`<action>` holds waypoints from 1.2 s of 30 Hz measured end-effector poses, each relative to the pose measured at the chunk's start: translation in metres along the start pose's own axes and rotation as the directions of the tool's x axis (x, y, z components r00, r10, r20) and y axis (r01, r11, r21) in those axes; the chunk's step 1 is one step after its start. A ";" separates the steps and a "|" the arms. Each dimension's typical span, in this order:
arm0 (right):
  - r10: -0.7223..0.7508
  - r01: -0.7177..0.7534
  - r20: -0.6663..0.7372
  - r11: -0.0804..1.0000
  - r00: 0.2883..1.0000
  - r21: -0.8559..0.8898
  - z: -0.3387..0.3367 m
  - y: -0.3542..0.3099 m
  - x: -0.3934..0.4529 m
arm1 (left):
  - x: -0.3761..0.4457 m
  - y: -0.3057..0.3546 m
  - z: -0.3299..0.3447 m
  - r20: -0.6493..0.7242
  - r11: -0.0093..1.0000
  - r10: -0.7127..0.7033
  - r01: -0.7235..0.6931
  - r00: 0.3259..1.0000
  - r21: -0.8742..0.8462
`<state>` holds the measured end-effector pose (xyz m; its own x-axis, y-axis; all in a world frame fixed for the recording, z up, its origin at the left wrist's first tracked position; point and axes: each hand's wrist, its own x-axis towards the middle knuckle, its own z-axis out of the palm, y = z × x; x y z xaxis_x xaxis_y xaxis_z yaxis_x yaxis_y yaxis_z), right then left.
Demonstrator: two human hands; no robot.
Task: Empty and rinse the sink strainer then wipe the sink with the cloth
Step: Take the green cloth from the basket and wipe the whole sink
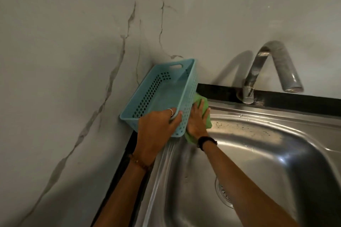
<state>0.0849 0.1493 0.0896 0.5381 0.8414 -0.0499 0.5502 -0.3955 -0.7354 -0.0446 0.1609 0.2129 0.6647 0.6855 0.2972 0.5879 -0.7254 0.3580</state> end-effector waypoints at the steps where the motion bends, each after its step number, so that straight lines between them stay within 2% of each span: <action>1: 0.026 -0.026 -0.024 1.000 0.999 -0.015 0.013 0.004 0.004 | 0.000 -0.001 0.000 -0.004 1.000 -0.002 0.002 1.000 -0.021; 2: 0.046 -0.043 -0.089 0.999 0.995 0.031 0.021 -0.004 0.003 | 0.000 -0.003 0.000 -0.009 0.999 -0.010 0.010 1.000 -0.043; 3: 0.116 -0.084 -0.173 0.980 0.978 0.182 0.027 -0.007 -0.001 | 0.000 -0.004 0.001 -0.014 0.998 -0.020 0.019 1.000 -0.065; 4: 0.198 -0.105 -0.191 0.906 0.961 0.411 0.030 -0.011 -0.008 | -0.001 -0.005 0.002 -0.012 0.997 -0.026 0.025 1.000 -0.080; 5: 0.257 -0.107 -0.146 0.762 0.955 0.638 0.033 -0.012 -0.014 | -0.003 -0.006 0.004 -0.015 0.996 -0.021 0.020 1.000 -0.083; 6: 0.238 -0.072 -0.085 0.580 0.968 0.812 0.033 -0.016 -0.024 | -0.004 -0.006 0.005 -0.012 0.996 -0.015 0.014 1.000 -0.083; 7: 0.225 -0.054 -0.080 0.534 0.971 0.844 0.038 -0.018 -0.034 | -0.006 -0.007 0.008 -0.007 0.996 -0.013 0.012 1.000 -0.083; 9: 0.109 0.014 -0.119 0.675 0.987 0.738 0.048 -0.023 -0.059 | -0.007 -0.008 0.009 0.000 0.995 -0.029 0.028 1.000 -0.094; 11: -0.049 0.110 -0.129 0.845 0.990 0.524 0.060 -0.022 -0.082 | -0.007 -0.010 0.008 0.003 0.992 -0.037 0.037 0.999 -0.121; 13: -0.164 0.204 -0.139 0.908 0.977 0.366 0.069 -0.018 -0.101 | -0.006 -0.011 0.006 0.010 0.993 -0.023 0.024 1.000 -0.120; 15: -0.190 0.238 -0.165 0.906 0.968 0.351 0.068 -0.017 -0.108 | -0.006 -0.011 0.005 0.014 0.992 -0.011 0.013 1.000 -0.124; 18: -0.140 0.202 -0.161 0.856 0.977 0.477 0.057 -0.010 -0.100 | -0.006 -0.010 0.007 0.030 0.988 -0.027 0.031 0.999 -0.149; 20: -0.079 0.145 -0.156 0.867 0.985 0.477 0.042 -0.005 -0.082 | -0.005 -0.009 0.009 0.041 0.987 -0.046 0.052 0.998 -0.153; 22: -0.087 0.162 -0.190 0.890 0.978 0.426 0.024 -0.001 -0.061 | -0.006 -0.008 0.009 0.045 0.987 -0.051 0.057 0.998 -0.152; 23: -0.153 0.199 -0.166 0.928 0.974 0.314 0.018 0.002 -0.047 | -0.007 -0.007 0.009 0.043 0.987 -0.051 0.057 0.998 -0.151; 24: -0.266 0.280 -0.156 0.957 0.951 0.071 0.017 0.008 -0.030 | -0.007 -0.006 0.009 0.043 0.986 -0.056 0.062 0.998 -0.152; 25: -0.329 0.317 -0.065 0.938 0.942 -0.143 0.013 0.011 -0.017 | -0.007 -0.005 0.009 0.045 0.986 -0.063 0.069 0.997 -0.153; 26: -0.319 0.318 0.044 0.908 0.947 -0.273 0.010 0.012 -0.009 | -0.007 -0.005 0.008 0.048 0.986 -0.067 0.073 0.997 -0.148; 28: -0.302 0.315 0.100 0.857 0.948 -0.409 0.009 0.021 -0.001 | -0.007 -0.005 0.008 0.059 0.989 -0.062 0.069 0.996 -0.127; 31: -0.274 0.277 0.093 0.774 0.957 -0.569 0.003 0.029 -0.003 | -0.011 -0.005 0.012 0.073 0.998 -0.035 0.039 0.997 -0.055; 36: -0.180 0.134 -0.003 0.743 0.984 -0.656 -0.036 0.074 -0.031 | -0.023 -0.007 0.026 0.157 0.988 0.036 -0.058 0.987 0.142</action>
<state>0.1317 0.0811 0.0612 0.4324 0.8977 0.0851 0.8995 -0.4228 -0.1101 -0.0519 0.1481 0.1808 0.7493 0.6408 0.1670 0.6077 -0.7656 0.2111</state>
